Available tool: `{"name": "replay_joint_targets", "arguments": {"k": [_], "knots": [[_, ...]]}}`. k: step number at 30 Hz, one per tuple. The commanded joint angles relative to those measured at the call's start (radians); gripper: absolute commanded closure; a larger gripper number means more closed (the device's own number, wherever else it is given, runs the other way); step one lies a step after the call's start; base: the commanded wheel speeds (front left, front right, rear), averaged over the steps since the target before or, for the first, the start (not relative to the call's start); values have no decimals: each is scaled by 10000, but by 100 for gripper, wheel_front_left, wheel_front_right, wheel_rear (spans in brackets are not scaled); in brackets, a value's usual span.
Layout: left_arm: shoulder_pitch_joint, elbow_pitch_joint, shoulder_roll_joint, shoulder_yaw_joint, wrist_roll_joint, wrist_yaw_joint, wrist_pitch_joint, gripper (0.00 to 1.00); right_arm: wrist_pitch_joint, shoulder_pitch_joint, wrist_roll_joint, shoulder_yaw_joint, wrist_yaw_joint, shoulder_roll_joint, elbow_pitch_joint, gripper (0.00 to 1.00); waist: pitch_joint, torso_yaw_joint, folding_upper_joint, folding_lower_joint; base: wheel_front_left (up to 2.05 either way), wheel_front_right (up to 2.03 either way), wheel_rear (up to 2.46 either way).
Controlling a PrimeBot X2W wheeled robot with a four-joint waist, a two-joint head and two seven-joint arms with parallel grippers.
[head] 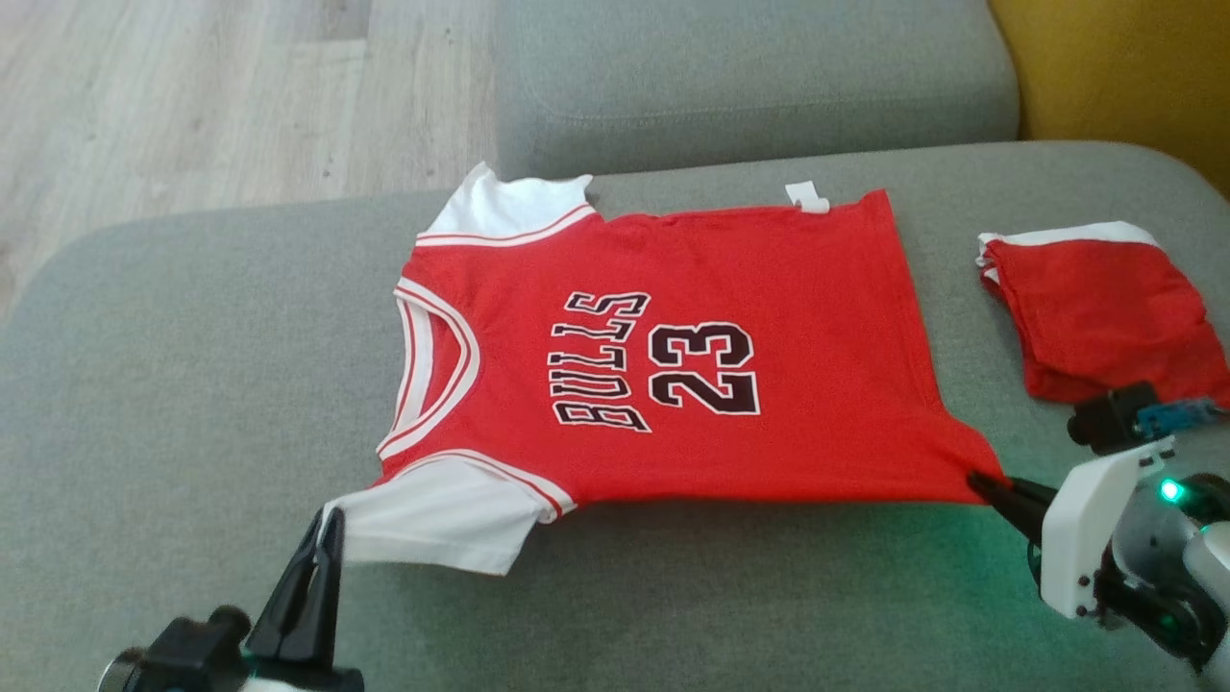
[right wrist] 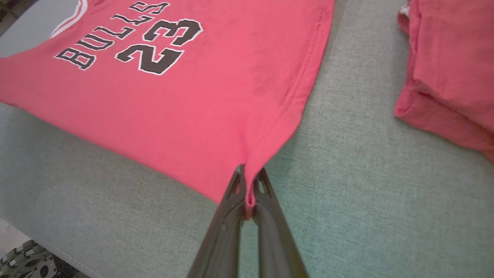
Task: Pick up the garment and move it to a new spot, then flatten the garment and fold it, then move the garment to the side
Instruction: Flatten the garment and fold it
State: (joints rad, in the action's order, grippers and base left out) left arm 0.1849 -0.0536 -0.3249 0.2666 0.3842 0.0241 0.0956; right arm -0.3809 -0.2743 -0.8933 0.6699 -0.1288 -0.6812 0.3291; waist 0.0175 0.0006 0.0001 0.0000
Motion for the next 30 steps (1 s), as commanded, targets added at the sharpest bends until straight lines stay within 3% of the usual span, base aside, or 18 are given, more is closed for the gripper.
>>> {"name": "replay_joint_targets", "arguments": {"k": [1,15,30], "knots": [[-686,-314,-263,-295,-96,-44,-22,100,-50,-128,144,-178,-19,-300,-272,100,-85,-30,-1,0,0,0,0],[-3357,691,-957,158,-667,-694,-1182,100,-1276,-1321,1522,-1308,-19,528,-463,100,-1849,-241,-1,0,0,0,0],[-6436,2588,-1322,924,-1359,-1249,-1674,100,-1392,-2834,1966,-1246,-19,1169,669,100,-2688,-200,-1,0,0,0,0]]}}
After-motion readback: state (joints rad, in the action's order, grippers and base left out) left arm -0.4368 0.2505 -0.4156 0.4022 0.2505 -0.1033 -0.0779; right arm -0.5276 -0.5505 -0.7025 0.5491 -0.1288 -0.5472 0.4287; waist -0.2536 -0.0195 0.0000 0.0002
